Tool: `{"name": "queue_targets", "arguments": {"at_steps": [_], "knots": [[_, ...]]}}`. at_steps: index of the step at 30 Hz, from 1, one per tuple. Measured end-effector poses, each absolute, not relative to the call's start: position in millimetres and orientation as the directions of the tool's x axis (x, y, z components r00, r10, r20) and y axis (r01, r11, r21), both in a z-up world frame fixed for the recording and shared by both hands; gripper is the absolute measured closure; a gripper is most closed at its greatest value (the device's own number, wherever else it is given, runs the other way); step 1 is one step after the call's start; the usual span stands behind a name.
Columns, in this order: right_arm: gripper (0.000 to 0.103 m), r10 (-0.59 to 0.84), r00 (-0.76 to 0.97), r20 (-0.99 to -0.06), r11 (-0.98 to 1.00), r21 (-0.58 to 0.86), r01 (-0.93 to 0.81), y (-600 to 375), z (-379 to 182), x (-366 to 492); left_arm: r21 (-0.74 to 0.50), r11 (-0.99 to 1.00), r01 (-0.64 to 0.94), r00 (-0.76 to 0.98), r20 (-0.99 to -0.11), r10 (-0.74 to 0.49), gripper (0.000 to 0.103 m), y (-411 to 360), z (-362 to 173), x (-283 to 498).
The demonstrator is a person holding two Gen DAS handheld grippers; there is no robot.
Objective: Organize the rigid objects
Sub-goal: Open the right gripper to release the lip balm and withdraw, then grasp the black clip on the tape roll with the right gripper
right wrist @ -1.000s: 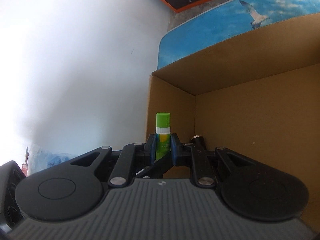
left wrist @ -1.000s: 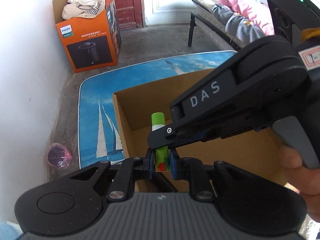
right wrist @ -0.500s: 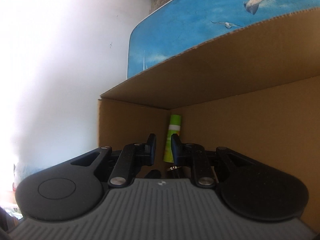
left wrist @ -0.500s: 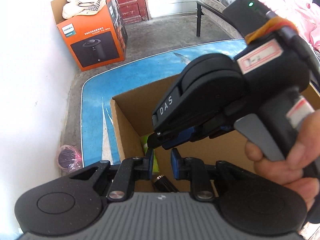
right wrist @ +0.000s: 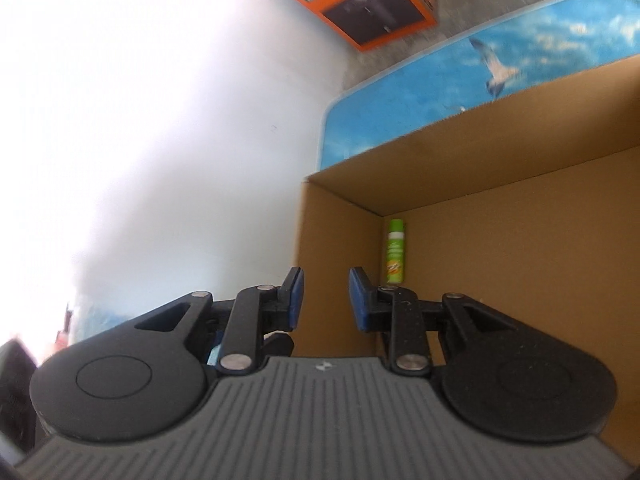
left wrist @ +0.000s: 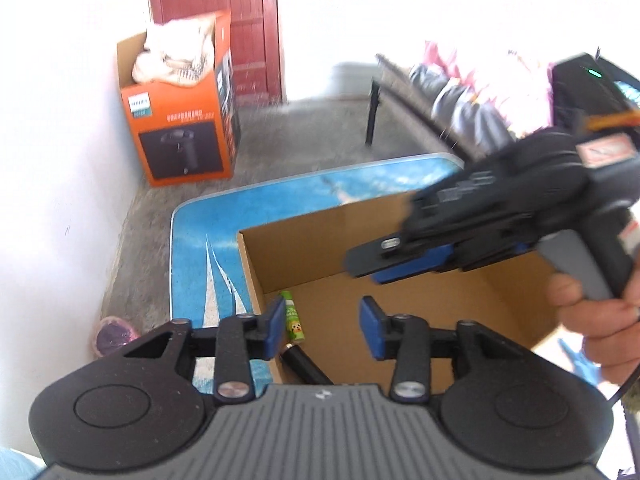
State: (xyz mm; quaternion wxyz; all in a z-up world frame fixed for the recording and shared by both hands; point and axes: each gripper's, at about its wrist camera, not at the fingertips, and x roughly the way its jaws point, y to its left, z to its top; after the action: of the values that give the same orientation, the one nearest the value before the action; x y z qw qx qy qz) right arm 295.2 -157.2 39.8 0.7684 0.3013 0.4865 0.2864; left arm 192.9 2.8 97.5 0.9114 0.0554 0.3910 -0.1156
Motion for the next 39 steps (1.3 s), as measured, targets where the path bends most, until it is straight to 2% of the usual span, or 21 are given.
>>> {"name": "queue_targets", "arguments": {"at_steps": [4, 9, 14, 18, 21, 24, 28, 34, 37, 38, 39], "knots": [[0.075, 0.735, 0.441, -0.516, 0.647, 0.729, -0.226, -187.3, 67.8, 227.5, -0.032, 0.964, 0.265, 0.693, -0.689, -0.214, 0.053, 13.1, 110.6, 142.8], [0.074, 0.699, 0.524, -0.487, 0.671, 0.701, -0.243, -218.7, 71.0, 146.3, -0.083, 0.959, 0.273, 0.681, -0.687, -0.253, 0.050, 17.2, 102.2, 95.1], [0.074, 0.642, 0.585, -0.495, 0.692, 0.703, -0.164, -247.0, 38.7, 80.3, -0.090, 0.937, 0.336, 0.646, -0.702, -0.299, 0.049, -3.5, 72.0, 50.4], [0.072, 0.557, 0.625, -0.547, 0.737, 0.673, -0.067, -252.8, -13.4, 44.8, -0.072, 0.903, 0.423, 0.599, -0.726, -0.338, 0.049, -32.3, 37.6, 31.7], [0.069, 0.488, 0.630, -0.605, 0.769, 0.639, 0.018, -254.7, -46.8, 33.2, -0.019, 0.871, 0.490, 0.569, -0.750, -0.337, 0.049, -62.1, 9.8, 24.1], [0.062, 0.485, 0.621, -0.615, 0.745, 0.663, 0.074, -257.4, -78.0, 35.0, 0.040, 0.839, 0.543, 0.555, -0.766, -0.323, 0.049, -89.3, -11.0, 25.0], [0.061, 0.507, 0.605, -0.614, 0.714, 0.692, 0.104, -259.6, -88.6, 45.4, 0.115, 0.810, 0.575, 0.560, -0.777, -0.288, 0.049, -115.6, -31.4, 28.8], [0.061, 0.564, 0.561, -0.606, 0.670, 0.733, 0.118, -259.1, -104.5, 59.9, 0.105, 0.813, 0.572, 0.530, -0.805, -0.269, 0.060, -126.6, -47.5, 43.6], [0.073, 0.592, 0.554, -0.586, 0.645, 0.756, 0.111, -258.2, -107.9, 61.5, 0.097, 0.811, 0.576, 0.529, -0.801, -0.280, 0.061, -125.0, -47.1, 44.1], [0.081, 0.598, 0.554, -0.579, 0.640, 0.761, 0.105, -257.9, -106.6, 61.2, 0.096, 0.810, 0.579, 0.528, -0.801, -0.283, 0.061, -124.9, -47.5, 44.4], [0.083, 0.600, 0.556, -0.575, 0.639, 0.763, 0.099, -257.2, -105.0, 61.1, 0.094, 0.809, 0.580, 0.528, -0.800, -0.285, 0.061, -124.5, -47.7, 44.6]]}}
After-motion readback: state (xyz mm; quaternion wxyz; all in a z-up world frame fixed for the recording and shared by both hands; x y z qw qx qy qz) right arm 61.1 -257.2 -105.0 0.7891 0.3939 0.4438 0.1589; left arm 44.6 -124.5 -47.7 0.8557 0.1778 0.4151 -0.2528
